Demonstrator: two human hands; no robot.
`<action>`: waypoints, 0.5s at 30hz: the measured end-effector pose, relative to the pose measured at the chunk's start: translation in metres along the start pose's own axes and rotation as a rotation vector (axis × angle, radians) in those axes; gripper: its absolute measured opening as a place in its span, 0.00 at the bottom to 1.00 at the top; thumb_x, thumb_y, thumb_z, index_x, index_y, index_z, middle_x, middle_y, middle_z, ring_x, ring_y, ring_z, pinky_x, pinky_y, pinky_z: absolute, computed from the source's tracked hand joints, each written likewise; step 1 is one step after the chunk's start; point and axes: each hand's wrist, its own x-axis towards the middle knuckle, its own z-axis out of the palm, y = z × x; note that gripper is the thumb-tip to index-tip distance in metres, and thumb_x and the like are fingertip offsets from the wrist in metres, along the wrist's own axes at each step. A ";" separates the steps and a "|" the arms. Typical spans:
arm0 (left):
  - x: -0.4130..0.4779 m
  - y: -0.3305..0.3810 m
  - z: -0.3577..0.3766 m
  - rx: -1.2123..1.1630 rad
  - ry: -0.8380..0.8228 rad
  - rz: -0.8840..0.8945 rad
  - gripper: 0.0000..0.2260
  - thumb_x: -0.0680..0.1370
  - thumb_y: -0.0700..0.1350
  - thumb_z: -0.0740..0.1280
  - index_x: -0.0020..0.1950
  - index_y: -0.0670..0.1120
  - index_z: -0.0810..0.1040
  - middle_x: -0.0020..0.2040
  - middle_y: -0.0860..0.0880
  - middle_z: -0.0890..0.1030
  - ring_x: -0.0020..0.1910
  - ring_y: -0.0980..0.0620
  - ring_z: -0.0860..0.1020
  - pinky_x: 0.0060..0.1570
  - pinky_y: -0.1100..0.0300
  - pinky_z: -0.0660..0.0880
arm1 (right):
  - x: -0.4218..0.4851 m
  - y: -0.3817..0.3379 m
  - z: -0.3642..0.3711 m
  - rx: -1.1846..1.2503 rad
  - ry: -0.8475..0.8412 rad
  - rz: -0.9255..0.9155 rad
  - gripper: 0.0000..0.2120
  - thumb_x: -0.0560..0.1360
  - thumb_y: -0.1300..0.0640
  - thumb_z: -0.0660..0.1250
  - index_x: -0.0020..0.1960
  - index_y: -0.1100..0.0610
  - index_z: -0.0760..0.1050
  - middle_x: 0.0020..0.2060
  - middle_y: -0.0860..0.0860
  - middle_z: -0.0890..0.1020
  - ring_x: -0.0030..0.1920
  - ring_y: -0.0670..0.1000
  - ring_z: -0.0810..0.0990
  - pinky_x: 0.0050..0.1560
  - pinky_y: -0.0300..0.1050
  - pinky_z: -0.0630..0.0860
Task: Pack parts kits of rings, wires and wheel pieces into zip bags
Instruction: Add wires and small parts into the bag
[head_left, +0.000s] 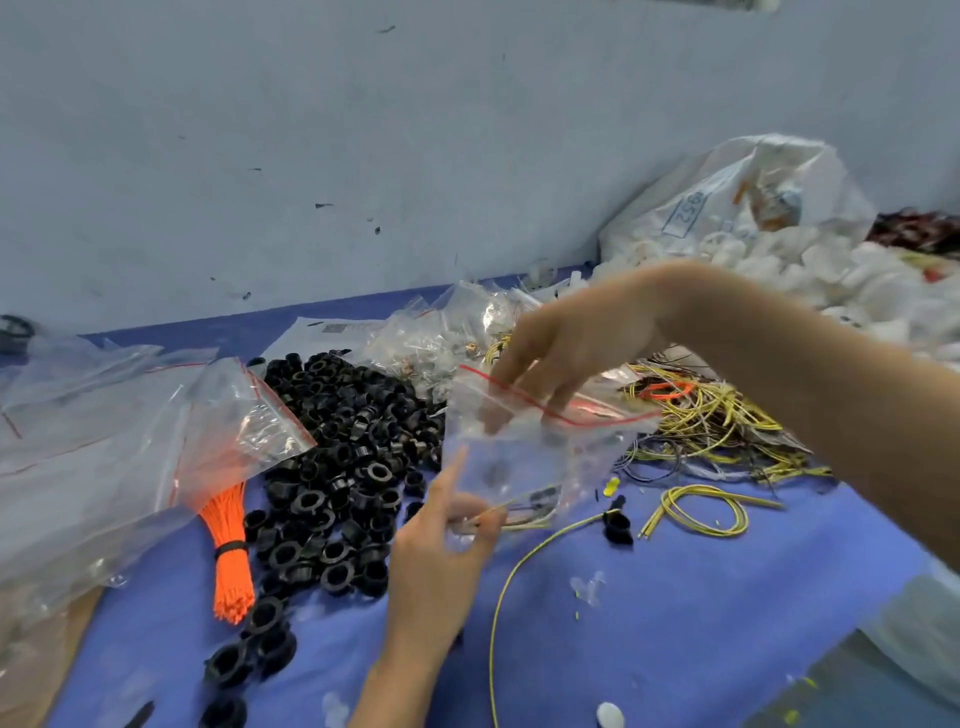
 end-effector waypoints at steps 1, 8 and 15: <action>0.002 0.000 -0.001 -0.023 0.076 -0.032 0.24 0.71 0.55 0.71 0.66 0.59 0.72 0.37 0.61 0.80 0.35 0.65 0.76 0.40 0.75 0.70 | -0.002 0.008 -0.011 0.199 0.086 -0.087 0.12 0.78 0.64 0.62 0.59 0.67 0.76 0.56 0.60 0.81 0.51 0.49 0.82 0.53 0.46 0.80; 0.009 0.001 -0.012 -0.094 0.435 -0.286 0.03 0.78 0.44 0.69 0.48 0.52 0.79 0.31 0.62 0.79 0.33 0.68 0.76 0.35 0.77 0.68 | 0.079 0.107 0.041 -0.051 0.632 0.242 0.20 0.74 0.59 0.69 0.65 0.57 0.73 0.59 0.57 0.78 0.46 0.51 0.76 0.49 0.45 0.75; 0.010 -0.008 -0.014 -0.115 0.441 -0.378 0.10 0.79 0.44 0.66 0.43 0.59 0.76 0.32 0.60 0.81 0.33 0.67 0.77 0.35 0.70 0.71 | 0.147 0.143 0.099 -0.595 0.754 0.356 0.18 0.76 0.51 0.64 0.65 0.48 0.70 0.60 0.54 0.74 0.63 0.57 0.70 0.60 0.51 0.66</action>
